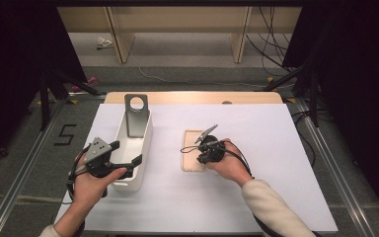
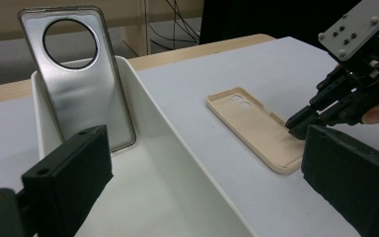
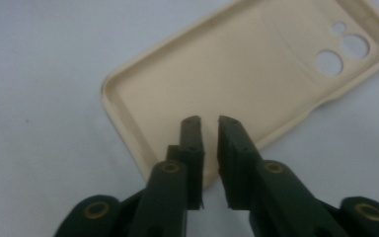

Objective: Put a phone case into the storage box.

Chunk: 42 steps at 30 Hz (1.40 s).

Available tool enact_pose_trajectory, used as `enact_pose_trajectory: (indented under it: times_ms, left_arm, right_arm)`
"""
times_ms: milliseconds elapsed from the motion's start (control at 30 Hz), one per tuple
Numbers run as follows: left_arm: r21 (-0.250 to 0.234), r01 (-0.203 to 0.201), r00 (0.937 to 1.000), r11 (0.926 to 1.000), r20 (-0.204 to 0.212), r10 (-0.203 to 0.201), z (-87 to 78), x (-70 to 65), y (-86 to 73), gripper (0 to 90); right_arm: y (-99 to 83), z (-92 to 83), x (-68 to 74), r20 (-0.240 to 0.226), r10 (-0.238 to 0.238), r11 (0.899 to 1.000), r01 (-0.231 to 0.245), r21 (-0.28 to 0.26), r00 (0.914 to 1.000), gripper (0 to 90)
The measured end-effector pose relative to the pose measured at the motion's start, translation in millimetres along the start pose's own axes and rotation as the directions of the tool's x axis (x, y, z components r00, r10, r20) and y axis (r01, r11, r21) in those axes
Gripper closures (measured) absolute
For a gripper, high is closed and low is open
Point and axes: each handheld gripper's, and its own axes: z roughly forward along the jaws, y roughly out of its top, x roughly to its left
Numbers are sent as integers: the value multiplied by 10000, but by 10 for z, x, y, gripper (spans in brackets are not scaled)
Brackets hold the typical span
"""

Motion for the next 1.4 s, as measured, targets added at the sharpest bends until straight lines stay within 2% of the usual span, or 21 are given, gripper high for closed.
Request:
enact_pose_trajectory:
  times_ms: [100,167,300,367,500,600,633,733,833,867,933,967,1033,1067,1167,1400]
  left_arm:
    - [-5,-2,10000,10000,-5,2,0,1,-1,47]
    - [-4,-22,10000,10000,1,22,1,-2,-1,47]
    - [15,-56,10000,10000,-1,56,2,-7,-2,46]
    - [13,-79,10000,10000,-4,79,1,-10,-1,47]
    - [29,-132,9999,9999,-2,132,0,-7,-3,46]
    - [35,-161,9999,9999,36,161,2,-11,-7,46]
    - [39,-182,9998,9998,26,181,1,-14,-8,46]
    - [46,-236,9997,9997,32,236,-5,-20,-12,46]
    - [40,-266,9996,9996,42,266,-19,-22,-18,46]
    - [33,-257,9997,9997,37,257,-22,-24,-19,46]
    - [9,-306,9995,9995,44,306,-33,-30,-24,46]
    - [-3,-336,9994,9994,73,336,-39,-33,-27,46]
    - [-3,-392,9992,9992,125,392,-56,-44,-38,46]
    - [-1,-413,9990,9991,142,413,-61,-48,-43,45]
    - [-3,-476,9985,9989,252,476,-80,-63,-67,46]
    - [84,-669,9969,9977,416,665,-115,-109,-123,46]
  right_arm:
    - [35,-71,27,113,-595,9981,597,-179,9982,600]
    - [59,-106,62,238,-1196,9928,1198,-95,9925,504]
    - [94,-137,151,341,-2049,9787,2044,167,9782,358]
    - [106,-125,192,381,-2522,9671,2505,444,9669,325]
    - [119,-95,257,385,-2945,9531,2905,844,9549,311]
    - [126,-74,269,424,-3251,9428,3202,927,9447,306]
    - [126,-72,285,455,-3239,9423,3179,1053,9450,306]
    - [129,-43,303,487,-3488,9321,3410,1224,9359,306]
    - [126,-23,311,453,-3414,9343,3337,1255,9388,300]
    - [126,-21,307,430,-3481,9316,3404,1272,9365,296]
    - [127,-23,307,453,-3425,9337,3346,1272,9384,293]
    - [127,-23,300,447,-3471,9322,3395,1253,9367,292]
    - [126,-26,301,497,-3356,9364,3274,1262,9407,292]
    - [124,-25,292,480,-3419,9344,3341,1237,9385,292]
    - [122,-25,291,497,-3353,9364,3270,1276,9408,291]
    - [121,-12,292,549,-3420,9337,3327,1323,9381,290]
